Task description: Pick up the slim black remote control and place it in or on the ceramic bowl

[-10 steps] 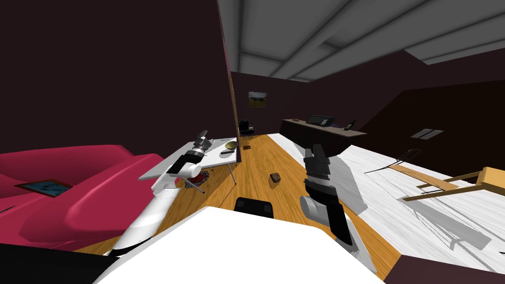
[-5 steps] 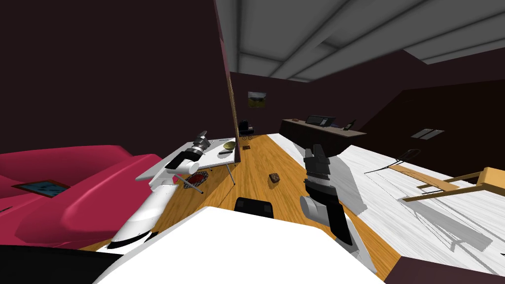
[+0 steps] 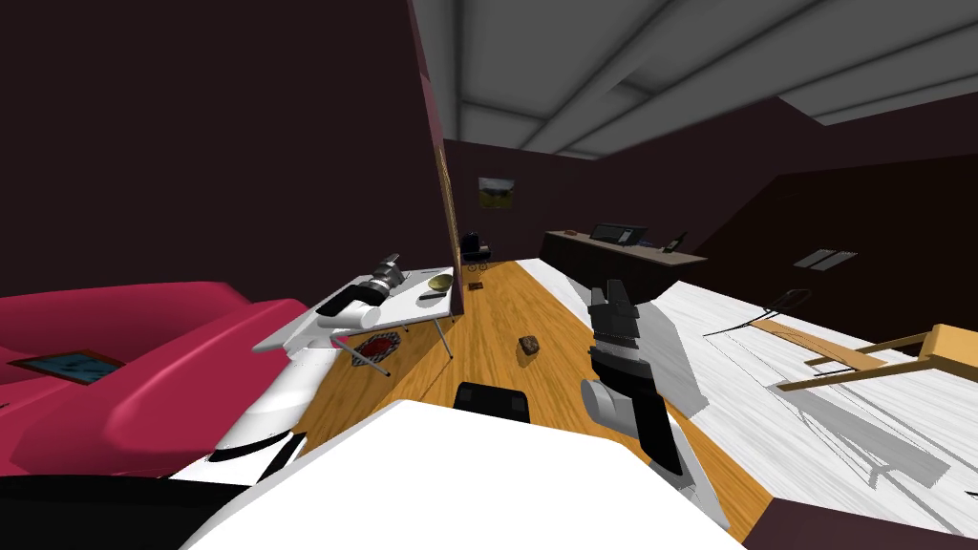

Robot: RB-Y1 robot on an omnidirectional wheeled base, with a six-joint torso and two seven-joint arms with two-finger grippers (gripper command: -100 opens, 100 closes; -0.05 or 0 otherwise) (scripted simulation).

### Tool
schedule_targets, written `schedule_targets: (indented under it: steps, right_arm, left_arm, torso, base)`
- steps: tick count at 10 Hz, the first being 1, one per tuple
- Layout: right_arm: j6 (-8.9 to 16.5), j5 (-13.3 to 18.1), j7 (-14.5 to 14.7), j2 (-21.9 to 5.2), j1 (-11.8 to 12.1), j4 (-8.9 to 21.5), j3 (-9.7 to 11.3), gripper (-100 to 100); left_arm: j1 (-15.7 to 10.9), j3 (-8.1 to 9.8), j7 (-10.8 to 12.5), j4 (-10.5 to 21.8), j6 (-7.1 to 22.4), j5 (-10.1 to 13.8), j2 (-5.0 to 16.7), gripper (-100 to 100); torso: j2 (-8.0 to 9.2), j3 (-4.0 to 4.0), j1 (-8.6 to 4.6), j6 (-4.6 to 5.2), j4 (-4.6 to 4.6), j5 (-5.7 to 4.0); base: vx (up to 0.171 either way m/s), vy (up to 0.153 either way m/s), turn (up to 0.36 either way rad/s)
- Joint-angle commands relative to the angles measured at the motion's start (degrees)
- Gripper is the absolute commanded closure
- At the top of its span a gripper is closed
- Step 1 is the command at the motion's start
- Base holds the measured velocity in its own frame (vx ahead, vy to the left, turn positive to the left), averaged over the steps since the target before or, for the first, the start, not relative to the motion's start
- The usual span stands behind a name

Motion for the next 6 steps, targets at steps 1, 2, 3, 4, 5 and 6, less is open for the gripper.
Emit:
schedule_targets:
  steps: [1,2,3,4,5,6]
  right_arm:
    - [0.00,0.00,0.00,0.00,0.00,0.00,0.00,0]
    - [0.00,0.00,0.00,0.00,0.00,0.00,0.00,0]
    - [0.00,0.00,0.00,0.00,0.00,0.00,0.00,0]
    - [0.00,0.00,0.00,0.00,0.00,0.00,0.00,0]
    - [0.00,0.00,0.00,0.00,0.00,0.00,0.00,0]
    - [0.00,0.00,0.00,0.00,0.00,0.00,0.00,0]
  left_arm:
    - [0.30,0.28,0.21,0.16,2.00,0.52,0.51,-100]
    - [-0.95,1.09,0.86,2.26,3.99,2.37,2.44,-100]
    - [-0.95,1.09,0.86,2.26,5.76,2.37,2.44,-100]
    - [-0.95,1.09,0.86,2.26,6.65,2.37,2.44,-100]
    - [-2.11,1.80,1.44,4.38,8.58,4.15,4.25,-100]
    - [-2.11,1.80,1.44,4.38,10.12,4.15,4.25,-100]
  torso:
    - [0.00,0.00,0.00,0.00,0.00,0.00]
    - [0.02,0.01,0.07,-0.01,0.00,0.01]
    - [-0.06,-0.03,0.06,0.00,-0.01,0.01]
    - [-0.05,-0.03,0.02,0.00,-0.02,0.01]
    - [0.03,0.01,0.07,-0.01,0.00,0.01]
    - [-0.01,0.00,0.06,0.00,0.00,0.01]
  base:
    - [0.020,-0.029,0.000]
    - [0.045,-0.038,-0.007]
    - [0.038,-0.053,-0.006]
    - [0.011,-0.032,0.002]
    - [0.030,-0.038,-0.012]
    - [0.034,-0.041,-0.005]
